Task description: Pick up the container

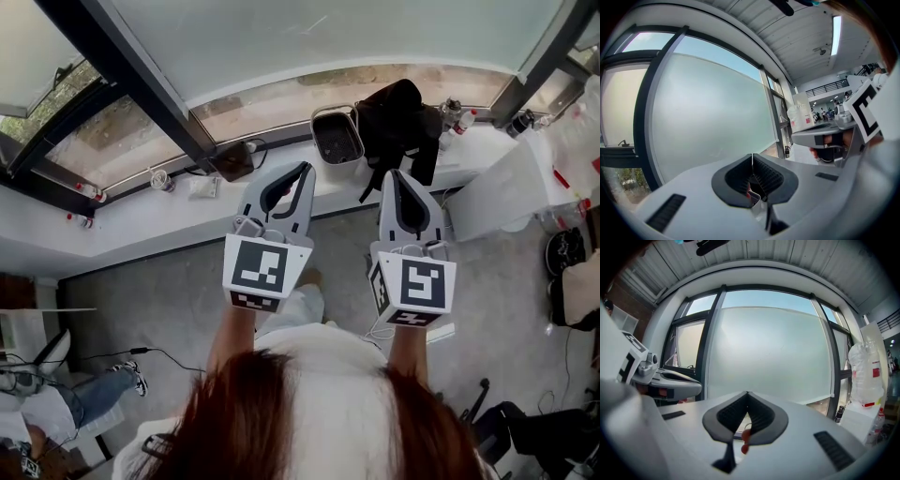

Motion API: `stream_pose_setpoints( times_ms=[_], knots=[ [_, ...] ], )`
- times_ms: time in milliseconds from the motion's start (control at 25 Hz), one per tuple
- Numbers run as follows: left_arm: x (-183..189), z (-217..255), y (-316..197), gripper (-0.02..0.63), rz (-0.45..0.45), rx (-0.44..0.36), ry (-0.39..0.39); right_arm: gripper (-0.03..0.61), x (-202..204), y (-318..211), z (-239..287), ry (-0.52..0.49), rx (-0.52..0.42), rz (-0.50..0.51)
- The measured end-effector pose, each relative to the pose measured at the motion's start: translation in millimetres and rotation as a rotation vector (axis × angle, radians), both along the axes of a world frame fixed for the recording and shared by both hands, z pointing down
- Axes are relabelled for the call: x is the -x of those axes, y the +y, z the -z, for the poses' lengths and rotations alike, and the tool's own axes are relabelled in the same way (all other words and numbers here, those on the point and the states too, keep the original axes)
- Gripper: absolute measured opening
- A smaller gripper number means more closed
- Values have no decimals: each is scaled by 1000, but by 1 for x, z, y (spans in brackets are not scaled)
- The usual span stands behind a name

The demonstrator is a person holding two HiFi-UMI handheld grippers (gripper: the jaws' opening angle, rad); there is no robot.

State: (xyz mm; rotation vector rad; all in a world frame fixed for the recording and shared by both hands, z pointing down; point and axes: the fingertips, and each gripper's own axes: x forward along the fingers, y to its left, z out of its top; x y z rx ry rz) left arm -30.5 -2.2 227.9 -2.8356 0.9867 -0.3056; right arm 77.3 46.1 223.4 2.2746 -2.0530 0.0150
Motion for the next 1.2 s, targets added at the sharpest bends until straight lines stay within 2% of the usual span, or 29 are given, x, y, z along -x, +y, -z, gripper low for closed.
stream_pose_setpoints(
  times_ms=[720, 1200],
  knots=[
    [0, -9, -113, 18, -37, 24, 14, 25, 4, -110, -5, 31, 38, -34],
    [-5, -26, -144, 18, -62, 64, 21, 25, -1, -136, -19, 59, 72, -74]
  ],
)
